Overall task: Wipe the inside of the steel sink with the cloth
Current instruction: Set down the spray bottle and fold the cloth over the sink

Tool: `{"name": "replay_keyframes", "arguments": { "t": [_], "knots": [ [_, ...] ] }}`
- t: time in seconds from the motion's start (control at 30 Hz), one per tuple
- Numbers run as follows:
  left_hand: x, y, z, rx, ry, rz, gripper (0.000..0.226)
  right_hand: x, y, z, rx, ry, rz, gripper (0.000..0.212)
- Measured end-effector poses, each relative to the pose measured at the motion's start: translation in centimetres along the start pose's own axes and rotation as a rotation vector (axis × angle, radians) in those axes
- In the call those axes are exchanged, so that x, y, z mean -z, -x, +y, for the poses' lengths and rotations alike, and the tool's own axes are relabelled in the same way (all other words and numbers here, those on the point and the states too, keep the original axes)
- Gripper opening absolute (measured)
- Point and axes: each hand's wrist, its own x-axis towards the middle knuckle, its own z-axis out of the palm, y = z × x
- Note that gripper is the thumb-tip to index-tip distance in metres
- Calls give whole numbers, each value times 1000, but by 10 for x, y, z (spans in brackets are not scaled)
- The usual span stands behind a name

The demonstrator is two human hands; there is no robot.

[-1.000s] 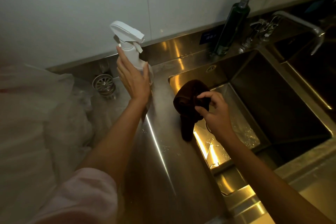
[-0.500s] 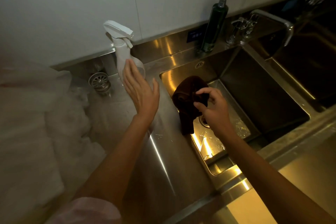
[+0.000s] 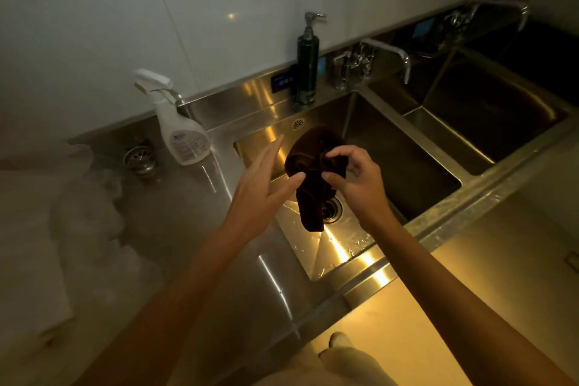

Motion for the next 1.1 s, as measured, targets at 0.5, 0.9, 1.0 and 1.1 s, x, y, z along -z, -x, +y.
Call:
{"name": "replay_keyframes", "arguments": {
  "t": [0.5, 0.9, 1.0, 1.1],
  "knots": [
    [-54, -31, 57, 191, 435, -100, 32, 81, 7, 17, 42, 38, -188, 35],
    [-56, -24, 45, 442, 570, 60, 18, 103, -17, 28, -48, -167, -344, 66],
    [-53, -27, 51, 442, 567, 58, 20, 103, -20, 38, -74, -235, -363, 63],
    [-49, -30, 57, 457, 594, 53, 24, 104, -22, 45, -94, -277, -393, 67]
  ]
}}
